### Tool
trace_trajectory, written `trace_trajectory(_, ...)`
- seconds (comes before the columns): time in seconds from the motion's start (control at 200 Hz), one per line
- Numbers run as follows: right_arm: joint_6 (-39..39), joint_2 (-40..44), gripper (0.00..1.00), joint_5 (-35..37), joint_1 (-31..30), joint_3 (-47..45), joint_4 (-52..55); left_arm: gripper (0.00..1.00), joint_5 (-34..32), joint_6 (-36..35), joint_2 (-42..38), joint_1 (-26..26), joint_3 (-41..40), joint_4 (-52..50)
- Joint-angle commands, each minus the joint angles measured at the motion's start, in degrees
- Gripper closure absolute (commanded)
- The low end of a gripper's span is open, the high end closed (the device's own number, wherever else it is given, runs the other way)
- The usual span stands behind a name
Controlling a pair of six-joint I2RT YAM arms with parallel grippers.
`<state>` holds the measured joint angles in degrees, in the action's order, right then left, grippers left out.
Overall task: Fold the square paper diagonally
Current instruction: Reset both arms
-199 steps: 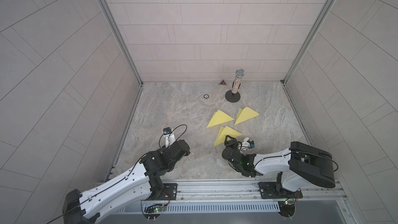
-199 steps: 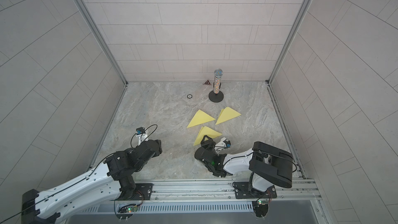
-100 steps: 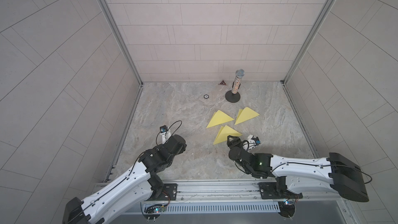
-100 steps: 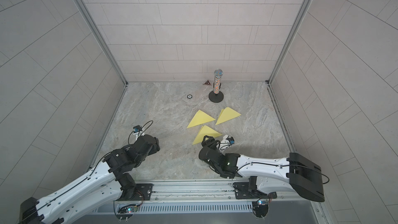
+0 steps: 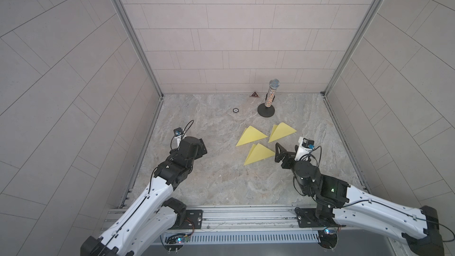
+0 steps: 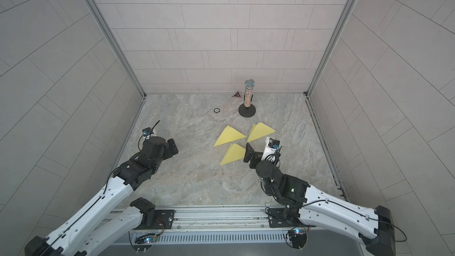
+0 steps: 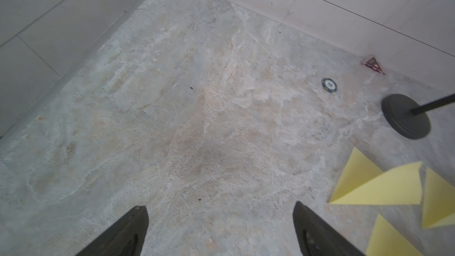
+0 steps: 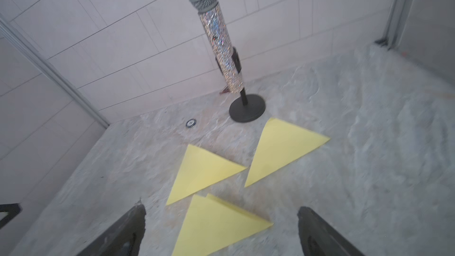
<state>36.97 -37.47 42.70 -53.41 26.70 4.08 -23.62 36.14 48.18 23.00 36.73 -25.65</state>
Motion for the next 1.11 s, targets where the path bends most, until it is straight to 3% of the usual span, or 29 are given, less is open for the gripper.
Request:
trace_trajectory(0.0,-19.39,-0.99,0.01,-10.42,14.63,-2.75,-5.87,0.0,-4.79,-4.16,4.33,-3.9,-0.03,7.65)
trace_trajectory(0.085,-18.38,-5.81,0.01,-21.83,29.58,-3.88,-10.48,0.0,-0.91,-10.31,9.47,-7.68,0.07,13.96)
trace_trajectory(0.21,-19.11,-15.22,0.01,-24.99,40.86,-5.11,-21.07,0.0,2.28,-7.97,14.52,-14.09,-0.35,19.23)
trace_trajectory(0.27,-22.66,-20.42,0.01,-22.18,41.87,-5.64,-28.1,0.03,4.94,-10.2,14.97,-15.87,-2.98,25.8)
trace_trajectory(0.325,-26.33,-25.05,0.01,-21.3,42.52,-4.98,-31.53,0.13,8.87,-18.94,14.92,-15.97,-4.74,31.45)
trace_trajectory(0.36,-28.02,-27.4,0.01,-20.43,42.68,-4.43,-32.72,0.13,10.17,-21.82,14.91,-15.98,-5.08,32.64)
trace_trajectory(0.475,-29.47,-35.28,0.01,-21.55,45.27,-6.06,-41.78,0.13,3.26,-23.6,16.7,-16.06,-4.85,33.84)
trace_trajectory(0.68,-32.38,-40.49,0.01,-27.91,50.24,-8.23,-51.41,0.12,3.03,-28.16,26.04,-16.34,-6.39,42.5)
trace_trajectory(0.841,-28.31,-46.77,0.01,-32.46,54.82,-10.9,-62.91,0.12,6.47,-29.22,33.54,-16.94,-6.53,51.41)
trace_trajectory(0.946,-29.68,-53.44,0.01,-35.18,54.9,-11.83,-71.81,0.12,7.43,-29.68,35.85,-17.67,-3.19,48.03)
trace_trajectory(1.101,-30.59,-50.94,0.01,-39.01,54.85,-8.69,-61.81,0.12,11.04,-31.52,35.6,-18.92,-3.09,47.7)
